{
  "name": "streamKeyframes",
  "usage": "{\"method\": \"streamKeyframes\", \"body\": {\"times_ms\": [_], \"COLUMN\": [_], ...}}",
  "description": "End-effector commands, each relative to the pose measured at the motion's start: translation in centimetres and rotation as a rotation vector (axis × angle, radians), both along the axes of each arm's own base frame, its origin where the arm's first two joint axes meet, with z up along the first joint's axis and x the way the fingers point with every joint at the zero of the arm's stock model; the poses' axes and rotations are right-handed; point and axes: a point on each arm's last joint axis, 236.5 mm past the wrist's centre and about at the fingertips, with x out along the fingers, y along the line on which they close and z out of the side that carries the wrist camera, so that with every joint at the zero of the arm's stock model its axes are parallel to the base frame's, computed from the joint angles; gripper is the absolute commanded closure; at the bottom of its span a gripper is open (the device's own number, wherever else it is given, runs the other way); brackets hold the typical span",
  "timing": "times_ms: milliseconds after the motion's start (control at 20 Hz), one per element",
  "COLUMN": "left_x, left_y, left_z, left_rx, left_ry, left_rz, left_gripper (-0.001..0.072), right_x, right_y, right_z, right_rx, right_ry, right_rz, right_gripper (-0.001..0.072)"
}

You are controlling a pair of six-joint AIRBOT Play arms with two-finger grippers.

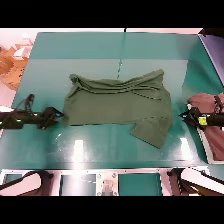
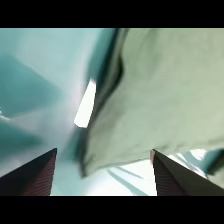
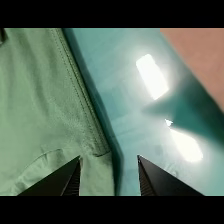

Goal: Fold the shirts.

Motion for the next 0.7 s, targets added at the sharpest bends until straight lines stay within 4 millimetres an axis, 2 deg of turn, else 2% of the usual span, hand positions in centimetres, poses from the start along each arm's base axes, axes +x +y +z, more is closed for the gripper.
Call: {"method": "streamKeyframes", "body": {"times_ms": [0,150,200,300,450,650], "left_x": [0.0,0.5,0.8,1.5,1.9,1.9], "left_y": [-3.2,-3.6,-3.5,-3.5,-3.4,-3.4], "left_z": [-2.8,-2.3,-1.9,-1.0,-0.8,-0.8], "left_rx": [-0.067,-0.086,-0.082,-0.084,-0.079,-0.078], "left_ry": [0.045,0.043,0.028,0.001,-0.01,-0.011], "left_rz": [-0.036,-0.065,-0.088,-0.115,-0.117,-0.116], "left_gripper": [0.0064,0.0067,0.0249,0.0691,0.0684,0.0685], "right_x": [0.2,0.2,0.1,-0.3,-1.3,-1.6], "right_y": [0.0,0.1,0.1,0.6,2.1,4.9], "right_z": [-0.2,-0.3,-0.4,-1.3,-3.3,-5.5], "right_rx": [0.011,0.012,0.016,0.041,0.089,0.127], "right_ry": [-0.005,-0.003,0.002,0.028,0.079,0.141], "right_rz": [-0.016,-0.015,-0.014,-0.013,0.015,0.103], "right_gripper": [0.0295,0.0283,0.0282,0.0214,0.0214,0.0214]}}
